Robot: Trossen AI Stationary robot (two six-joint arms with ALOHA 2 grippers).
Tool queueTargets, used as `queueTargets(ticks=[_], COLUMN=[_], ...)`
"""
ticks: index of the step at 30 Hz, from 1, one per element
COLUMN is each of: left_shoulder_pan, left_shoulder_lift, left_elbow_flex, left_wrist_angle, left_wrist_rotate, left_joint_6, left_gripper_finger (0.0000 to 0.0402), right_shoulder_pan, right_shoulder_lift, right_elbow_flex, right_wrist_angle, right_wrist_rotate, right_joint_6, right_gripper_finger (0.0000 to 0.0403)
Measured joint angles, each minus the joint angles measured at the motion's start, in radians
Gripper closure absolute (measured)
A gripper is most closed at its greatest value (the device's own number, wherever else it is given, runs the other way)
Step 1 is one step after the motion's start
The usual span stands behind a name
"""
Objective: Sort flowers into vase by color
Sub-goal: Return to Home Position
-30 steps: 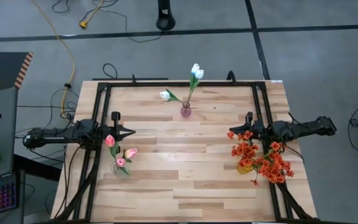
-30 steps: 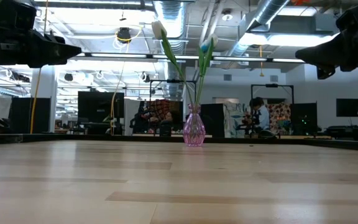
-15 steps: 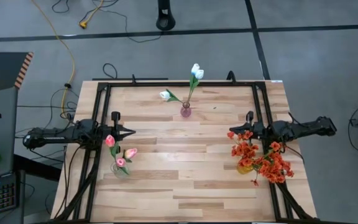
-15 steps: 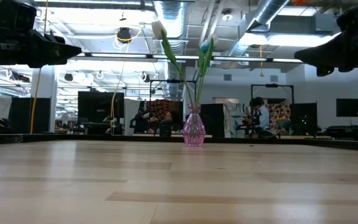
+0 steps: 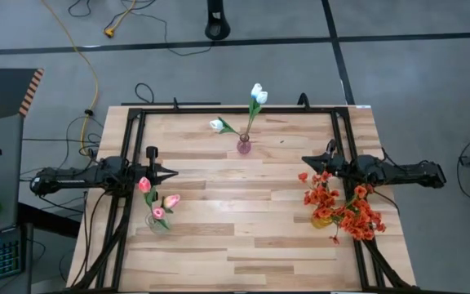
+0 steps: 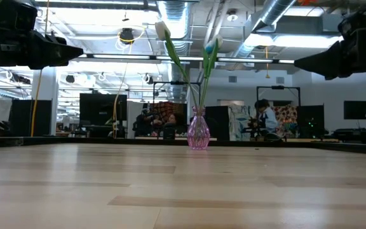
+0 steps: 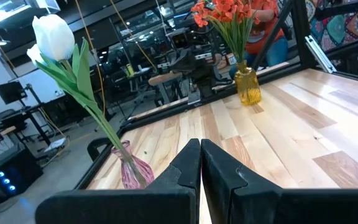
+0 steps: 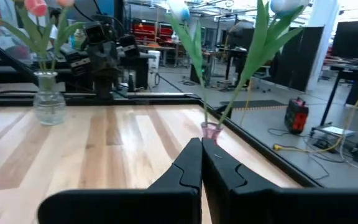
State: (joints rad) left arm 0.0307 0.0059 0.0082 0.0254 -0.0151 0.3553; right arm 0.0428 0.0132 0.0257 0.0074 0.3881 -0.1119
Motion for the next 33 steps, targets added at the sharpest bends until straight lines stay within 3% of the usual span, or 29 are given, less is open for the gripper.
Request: queueTargets(ticks=[9,21,33], left_shoulder_pan=[0.000,0.000,0.000], left_shoulder_lift=[0.000,0.000,0.000], left_elbow_flex=[0.000,0.000,0.000], left_wrist_angle=[0.000,0.000,-0.001], left_wrist_rotate=[0.000,0.000,-0.002], left_joint_6=[0.000,-0.002,-0.004], left_gripper_finger=[0.0401,0.0401,0.0401], right_shoulder_pan=[-0.112,-0.288,-0.286], right_shoulder_lift=[0.000,0.000,0.013], right_elbow_flex=[0.000,-0.009,-0.016], right_wrist_angle=[-0.003,-0.002,0.006], right_wrist_rotate=[-0.041,-0.461,-0.462], right_joint_6=[0.034,0.094,0.116], right_gripper_finger=[0.0369,0.0369,0.0369])
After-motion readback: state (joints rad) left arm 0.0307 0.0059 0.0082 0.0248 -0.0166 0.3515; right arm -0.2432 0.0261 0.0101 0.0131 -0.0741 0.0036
